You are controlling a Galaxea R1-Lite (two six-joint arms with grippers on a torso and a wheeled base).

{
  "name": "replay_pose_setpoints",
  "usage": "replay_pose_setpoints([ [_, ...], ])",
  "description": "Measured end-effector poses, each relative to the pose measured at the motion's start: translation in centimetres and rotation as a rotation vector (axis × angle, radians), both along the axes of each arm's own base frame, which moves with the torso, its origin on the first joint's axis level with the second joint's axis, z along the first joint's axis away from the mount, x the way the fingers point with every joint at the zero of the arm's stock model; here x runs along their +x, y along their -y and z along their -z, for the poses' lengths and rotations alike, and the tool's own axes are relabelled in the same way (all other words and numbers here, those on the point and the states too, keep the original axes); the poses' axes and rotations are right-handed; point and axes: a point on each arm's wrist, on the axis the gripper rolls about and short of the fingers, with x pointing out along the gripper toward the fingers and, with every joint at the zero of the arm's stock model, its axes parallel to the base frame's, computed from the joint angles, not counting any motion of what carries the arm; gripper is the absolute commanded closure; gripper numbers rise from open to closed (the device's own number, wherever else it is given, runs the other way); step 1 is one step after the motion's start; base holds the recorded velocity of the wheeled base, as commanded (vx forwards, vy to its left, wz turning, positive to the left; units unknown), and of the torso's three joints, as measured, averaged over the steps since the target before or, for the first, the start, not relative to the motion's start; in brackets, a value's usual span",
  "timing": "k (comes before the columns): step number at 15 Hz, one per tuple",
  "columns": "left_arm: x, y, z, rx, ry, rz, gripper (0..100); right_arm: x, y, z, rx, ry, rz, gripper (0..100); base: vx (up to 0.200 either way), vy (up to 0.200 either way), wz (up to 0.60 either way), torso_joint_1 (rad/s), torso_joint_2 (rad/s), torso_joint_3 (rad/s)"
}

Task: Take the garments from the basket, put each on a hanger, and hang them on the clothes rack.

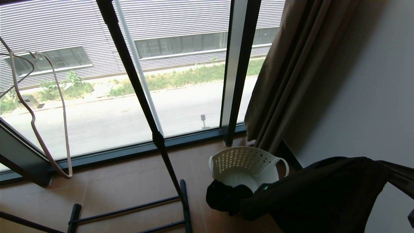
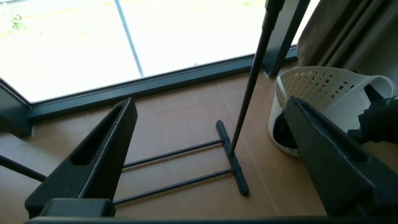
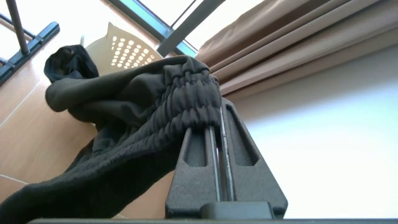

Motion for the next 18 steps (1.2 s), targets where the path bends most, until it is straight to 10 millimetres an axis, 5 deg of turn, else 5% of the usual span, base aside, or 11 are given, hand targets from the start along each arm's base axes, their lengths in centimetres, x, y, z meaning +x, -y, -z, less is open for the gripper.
replay_pose_setpoints([
  [5,0.0,0.0,0.02,0.0,-0.001,0.0,0,-0.11,0.04,-0.07,0.004,0.006,-0.003,100,0.0,0.0,0.0,0.037,-0.1,-0.043],
  [14,0.0,0.0,0.02,0.0,-0.002,0.0,0,-0.36,0.18,0.1,0.003,0.008,0.002,100,0.0,0.0,0.0,0.012,-0.03,0.171],
  [18,0.0,0.0,0.02,0.0,-0.002,0.0,0,-0.38,0.19,0.13,0.002,0.006,0.003,100,0.0,0.0,0.0,0.181,-0.47,-0.226],
])
